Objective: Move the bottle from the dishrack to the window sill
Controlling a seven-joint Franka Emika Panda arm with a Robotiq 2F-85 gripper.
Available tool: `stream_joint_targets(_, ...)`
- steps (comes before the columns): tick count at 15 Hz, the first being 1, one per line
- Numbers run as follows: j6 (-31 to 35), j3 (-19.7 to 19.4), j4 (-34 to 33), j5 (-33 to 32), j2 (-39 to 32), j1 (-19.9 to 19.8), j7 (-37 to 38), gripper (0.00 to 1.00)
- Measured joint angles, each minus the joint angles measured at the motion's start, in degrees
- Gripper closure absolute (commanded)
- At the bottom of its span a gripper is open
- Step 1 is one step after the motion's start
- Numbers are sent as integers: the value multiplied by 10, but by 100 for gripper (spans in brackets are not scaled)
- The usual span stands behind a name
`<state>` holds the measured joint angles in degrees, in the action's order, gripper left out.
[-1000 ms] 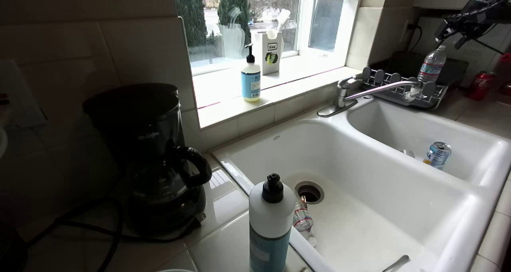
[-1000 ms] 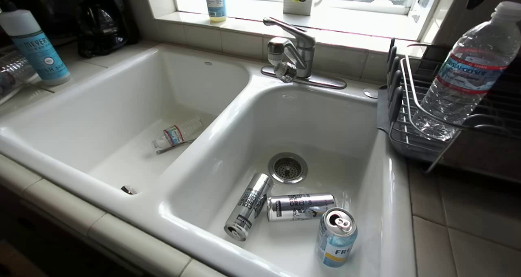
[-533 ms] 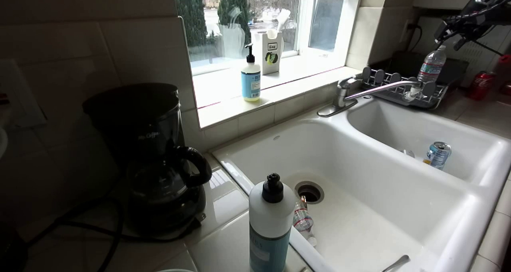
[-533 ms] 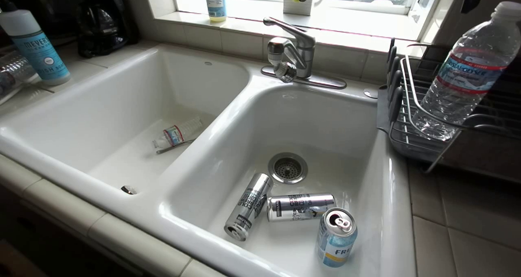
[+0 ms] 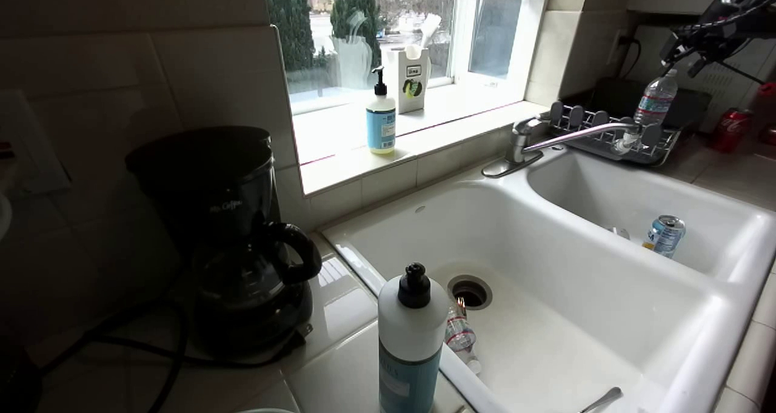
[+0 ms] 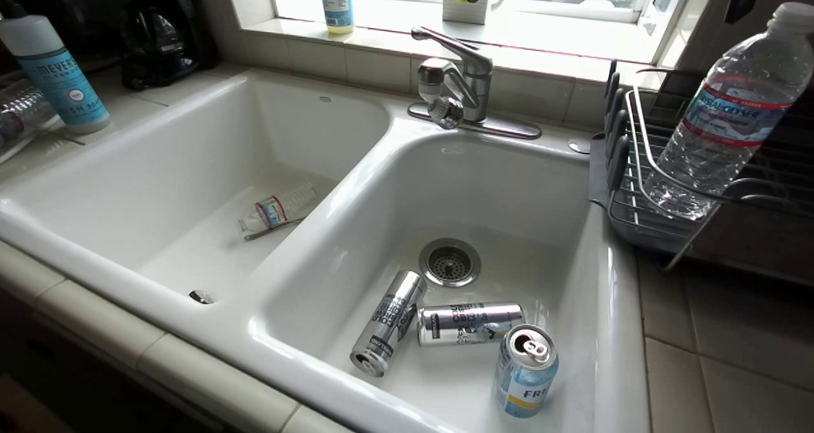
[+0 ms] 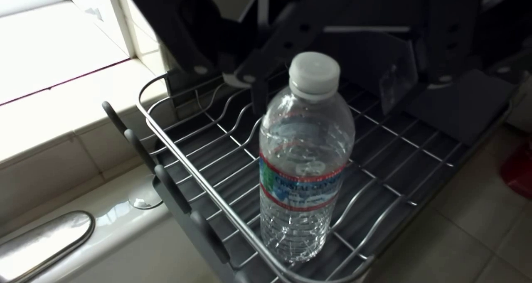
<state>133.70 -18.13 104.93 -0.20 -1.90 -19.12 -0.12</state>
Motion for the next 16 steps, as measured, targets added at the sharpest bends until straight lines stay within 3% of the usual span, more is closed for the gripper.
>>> stream_joint_targets(16,1,-4,-15,0,-11,-3,2,31)
